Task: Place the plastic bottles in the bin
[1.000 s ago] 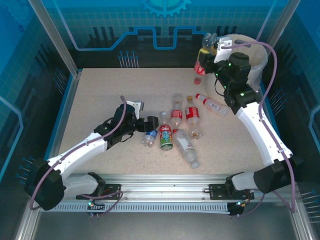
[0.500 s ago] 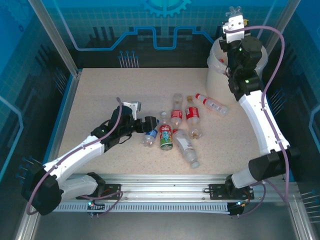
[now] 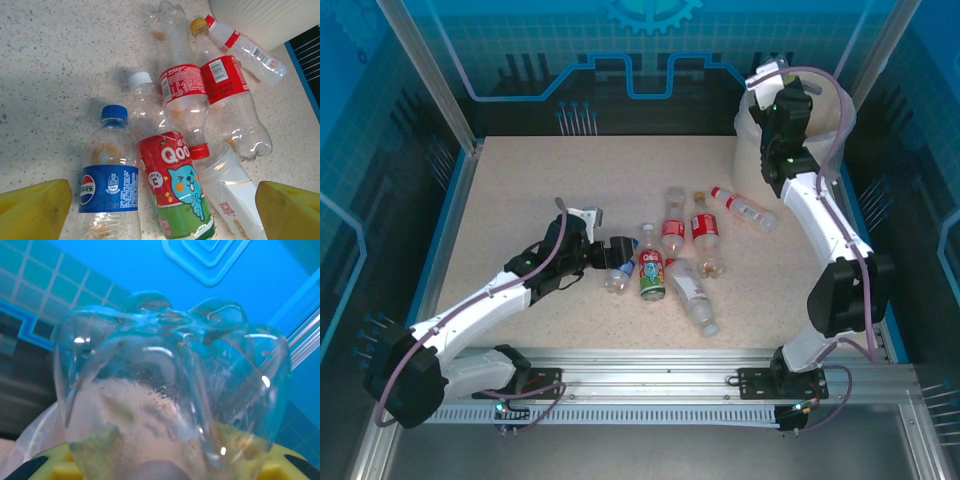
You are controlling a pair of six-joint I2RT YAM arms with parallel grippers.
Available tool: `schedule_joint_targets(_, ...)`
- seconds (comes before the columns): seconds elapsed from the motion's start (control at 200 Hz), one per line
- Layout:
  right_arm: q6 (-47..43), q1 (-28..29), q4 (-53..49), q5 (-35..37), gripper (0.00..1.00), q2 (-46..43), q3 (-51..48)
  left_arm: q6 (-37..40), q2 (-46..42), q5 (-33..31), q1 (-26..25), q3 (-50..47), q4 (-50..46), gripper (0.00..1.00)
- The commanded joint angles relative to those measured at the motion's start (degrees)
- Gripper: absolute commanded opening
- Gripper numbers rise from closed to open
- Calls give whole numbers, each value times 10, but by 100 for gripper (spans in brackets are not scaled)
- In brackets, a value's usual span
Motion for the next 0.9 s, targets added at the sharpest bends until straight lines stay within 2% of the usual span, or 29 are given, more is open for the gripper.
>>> schedule_joint_targets(0.0,-8,-17,83,13,31,6,-25,-8,0,-8,4,-8,7,95)
schedule_joint_targets(0.28,61,-50,37,-14,32,26,-31,-5,14,-10,5,-7,3,95)
schedule_joint_targets(0.34,88,-58,-14,-24,34,32,-18,-4,17,-12,5,-8,0,96)
schedule_joint_targets(0.6,184,-85,-138,-62,48,52,30,-4,42,-11,8,-10,5,96)
schedule_joint_targets(0.895,205,-93,-194,-70,71,67,69,4,61,-12,9,-11,0,98)
